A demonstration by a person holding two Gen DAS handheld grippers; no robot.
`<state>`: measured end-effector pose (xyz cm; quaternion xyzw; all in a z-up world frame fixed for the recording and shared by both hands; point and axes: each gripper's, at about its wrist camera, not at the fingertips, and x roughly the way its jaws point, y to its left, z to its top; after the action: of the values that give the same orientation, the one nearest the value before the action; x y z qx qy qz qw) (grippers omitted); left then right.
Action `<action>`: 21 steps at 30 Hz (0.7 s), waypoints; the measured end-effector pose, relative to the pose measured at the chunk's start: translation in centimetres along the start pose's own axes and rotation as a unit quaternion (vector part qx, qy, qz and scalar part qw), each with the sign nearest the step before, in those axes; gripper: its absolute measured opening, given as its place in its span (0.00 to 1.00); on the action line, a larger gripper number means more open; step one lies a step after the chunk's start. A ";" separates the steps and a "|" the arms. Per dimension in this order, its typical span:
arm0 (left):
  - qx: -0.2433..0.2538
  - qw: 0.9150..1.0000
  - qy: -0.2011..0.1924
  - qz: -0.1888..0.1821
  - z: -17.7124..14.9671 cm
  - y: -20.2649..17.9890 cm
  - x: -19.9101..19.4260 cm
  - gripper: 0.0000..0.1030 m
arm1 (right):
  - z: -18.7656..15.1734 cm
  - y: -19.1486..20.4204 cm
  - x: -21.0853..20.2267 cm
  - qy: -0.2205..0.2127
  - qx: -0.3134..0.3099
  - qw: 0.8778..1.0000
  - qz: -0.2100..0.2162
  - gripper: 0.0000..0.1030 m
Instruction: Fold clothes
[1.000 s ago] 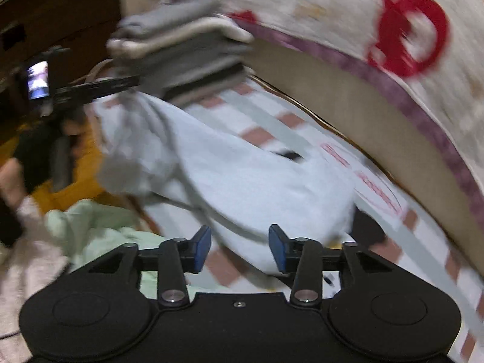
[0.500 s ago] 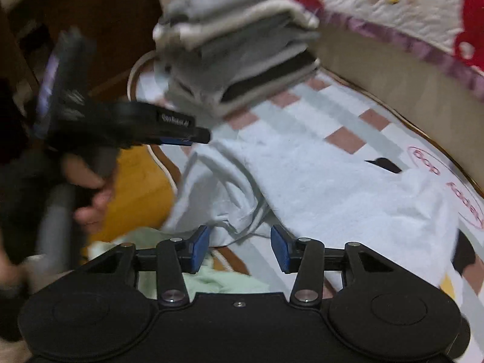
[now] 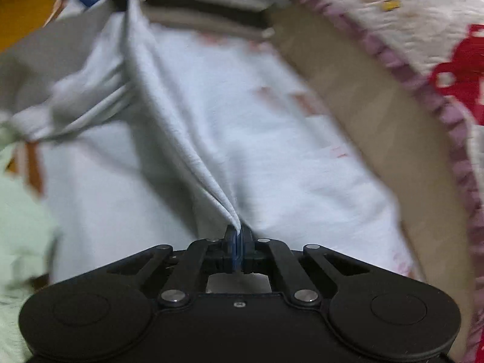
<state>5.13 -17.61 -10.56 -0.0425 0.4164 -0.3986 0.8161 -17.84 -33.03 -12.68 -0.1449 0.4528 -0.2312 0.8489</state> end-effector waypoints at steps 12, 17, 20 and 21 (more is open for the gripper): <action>0.130 0.983 0.077 -0.107 -3.2 -6.4 2.0 0.80 | 9.2 -14.8 -2.8 -0.101 0.151 0.983 -0.030 0.01; 0.264 0.956 0.125 -0.021 -3.8 -11.6 7.3 0.52 | 9.8 -17.7 -2.2 -0.123 0.232 0.963 0.054 0.01; 0.286 0.955 0.063 0.037 -2.1 -12.2 7.9 0.08 | 10.2 -18.7 -0.8 -0.132 0.231 0.961 0.077 0.01; 0.230 0.972 0.038 0.034 -0.6 -11.1 7.2 0.08 | 10.2 -18.8 0.4 -0.120 0.216 0.967 0.067 0.02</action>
<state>0.32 -29.89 -11.15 0.1753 0.3454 -0.4571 0.8006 -14.02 -48.84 1.24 0.0462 0.2952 -0.2471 0.9218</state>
